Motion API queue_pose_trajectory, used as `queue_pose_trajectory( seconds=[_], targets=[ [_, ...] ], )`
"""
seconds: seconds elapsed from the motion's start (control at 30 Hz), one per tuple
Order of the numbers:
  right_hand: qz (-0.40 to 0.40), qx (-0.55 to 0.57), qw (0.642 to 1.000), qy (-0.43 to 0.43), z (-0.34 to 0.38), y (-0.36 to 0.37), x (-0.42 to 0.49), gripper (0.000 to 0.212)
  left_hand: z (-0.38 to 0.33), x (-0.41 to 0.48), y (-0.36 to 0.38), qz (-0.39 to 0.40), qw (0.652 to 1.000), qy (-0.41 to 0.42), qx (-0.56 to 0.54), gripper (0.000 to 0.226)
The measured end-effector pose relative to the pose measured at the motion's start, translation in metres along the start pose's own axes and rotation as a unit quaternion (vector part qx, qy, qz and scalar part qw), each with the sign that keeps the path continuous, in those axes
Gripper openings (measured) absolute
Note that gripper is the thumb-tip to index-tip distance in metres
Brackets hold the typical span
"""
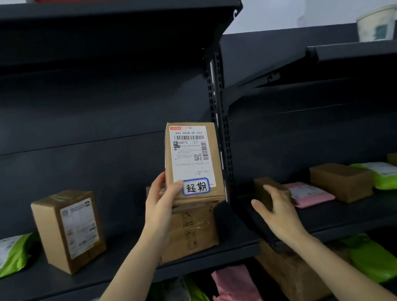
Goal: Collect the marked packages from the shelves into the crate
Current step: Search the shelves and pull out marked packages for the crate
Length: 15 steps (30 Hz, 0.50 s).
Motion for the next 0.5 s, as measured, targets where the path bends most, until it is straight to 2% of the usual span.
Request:
queue_pose_trajectory(
  seconds=[0.23, 0.33, 0.5],
  targets=[
    [0.007, 0.012, 1.0, 0.027, -0.059, -0.038, 0.009, 0.055, 0.022, -0.008, 0.076, 0.032, 0.999, -0.019, -0.002, 0.042],
    [0.024, 0.024, 0.999, 0.031, -0.087, -0.053, 0.017, 0.053, 0.053, -0.008, 0.107, 0.022, 0.998, -0.059, -0.011, 0.055],
    [0.059, -0.001, 0.998, 0.027, -0.136, -0.085, 0.044, 0.059, 0.107, -0.009, 0.149, -0.023, 0.993, -0.116, -0.011, 0.061]
  ],
)
Point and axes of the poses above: each hand's wrist, its own x-axis towards the middle knuckle, its own y-axis out of the palm, z = x × y, the point moved 10 cm from there along x, towards the middle knuckle, and after that the axes turned 2 degrees about -y, right-handed, at the moved point
